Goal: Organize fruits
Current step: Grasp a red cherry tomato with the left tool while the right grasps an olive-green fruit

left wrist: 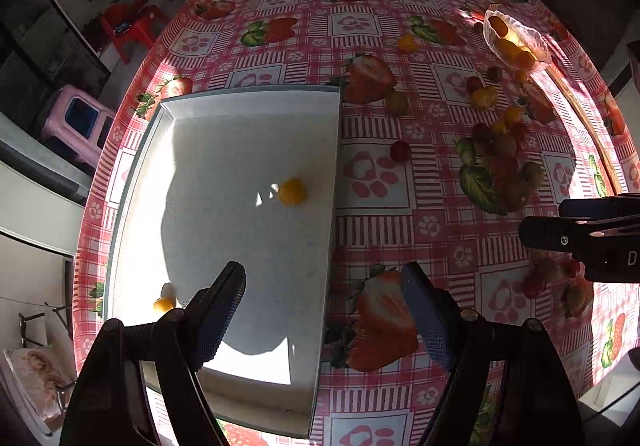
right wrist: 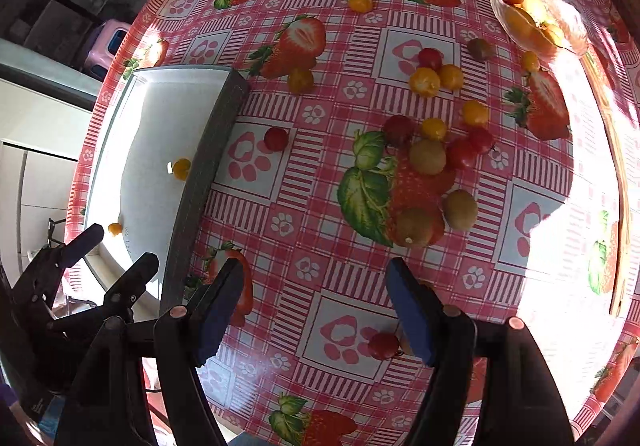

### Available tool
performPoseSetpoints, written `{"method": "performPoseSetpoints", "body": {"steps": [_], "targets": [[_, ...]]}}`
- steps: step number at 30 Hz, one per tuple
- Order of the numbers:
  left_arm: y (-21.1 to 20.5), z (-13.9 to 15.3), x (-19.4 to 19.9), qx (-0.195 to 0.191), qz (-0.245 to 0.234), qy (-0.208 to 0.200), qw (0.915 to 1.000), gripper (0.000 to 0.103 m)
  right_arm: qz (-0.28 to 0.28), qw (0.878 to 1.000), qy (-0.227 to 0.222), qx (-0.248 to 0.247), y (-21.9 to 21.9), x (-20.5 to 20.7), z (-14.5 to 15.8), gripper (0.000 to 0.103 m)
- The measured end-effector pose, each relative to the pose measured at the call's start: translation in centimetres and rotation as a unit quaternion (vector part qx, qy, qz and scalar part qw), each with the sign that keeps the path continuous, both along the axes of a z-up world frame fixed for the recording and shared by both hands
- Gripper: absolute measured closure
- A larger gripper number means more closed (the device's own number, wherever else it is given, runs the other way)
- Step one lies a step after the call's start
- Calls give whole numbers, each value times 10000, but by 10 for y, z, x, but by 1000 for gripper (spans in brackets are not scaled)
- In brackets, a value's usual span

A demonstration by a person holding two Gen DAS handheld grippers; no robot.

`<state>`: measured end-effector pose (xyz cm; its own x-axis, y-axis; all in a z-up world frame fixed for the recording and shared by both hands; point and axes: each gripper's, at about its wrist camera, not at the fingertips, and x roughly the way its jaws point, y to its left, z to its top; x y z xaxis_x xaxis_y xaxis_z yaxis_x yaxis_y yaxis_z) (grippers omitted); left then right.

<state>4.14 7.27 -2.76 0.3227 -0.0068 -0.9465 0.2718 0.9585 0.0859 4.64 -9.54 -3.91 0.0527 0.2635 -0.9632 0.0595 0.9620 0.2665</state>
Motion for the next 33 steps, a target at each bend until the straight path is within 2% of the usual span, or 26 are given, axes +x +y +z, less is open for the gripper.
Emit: {"method": "performPoseSetpoints", "body": {"steps": [6, 10, 17, 23, 29, 30, 32, 33], "targets": [[-47, -7, 14, -239, -187, 144, 9994, 22, -609, 9979, 188, -146, -54, -16, -13, 26], [-64, -24, 28, -142, -79, 211, 9996, 22, -888, 9957, 245, -127, -78, -16, -23, 26], [-70, -57, 56, 66, 259, 366, 9990, 22, -805, 9963, 257, -160, -90, -3, -39, 27], [-74, -71, 69, 193, 381, 373, 9984, 22, -431, 9987, 201, -190, -79, 10, -50, 40], [-79, -73, 81, 61, 404, 287, 9988, 23, -168, 9995, -40, -250, -68, 23, -48, 42], [-79, -73, 84, 26, 397, 288, 9988, 25, -130, 9995, -67, -263, -66, 24, -48, 44], [-80, -72, 86, -158, 371, 326, 9987, 39, -70, 9995, -89, -284, -63, 27, -48, 59], [-81, -71, 86, -170, 354, 330, 9987, 40, -48, 9995, -84, -288, -63, 28, -49, 62]]}}
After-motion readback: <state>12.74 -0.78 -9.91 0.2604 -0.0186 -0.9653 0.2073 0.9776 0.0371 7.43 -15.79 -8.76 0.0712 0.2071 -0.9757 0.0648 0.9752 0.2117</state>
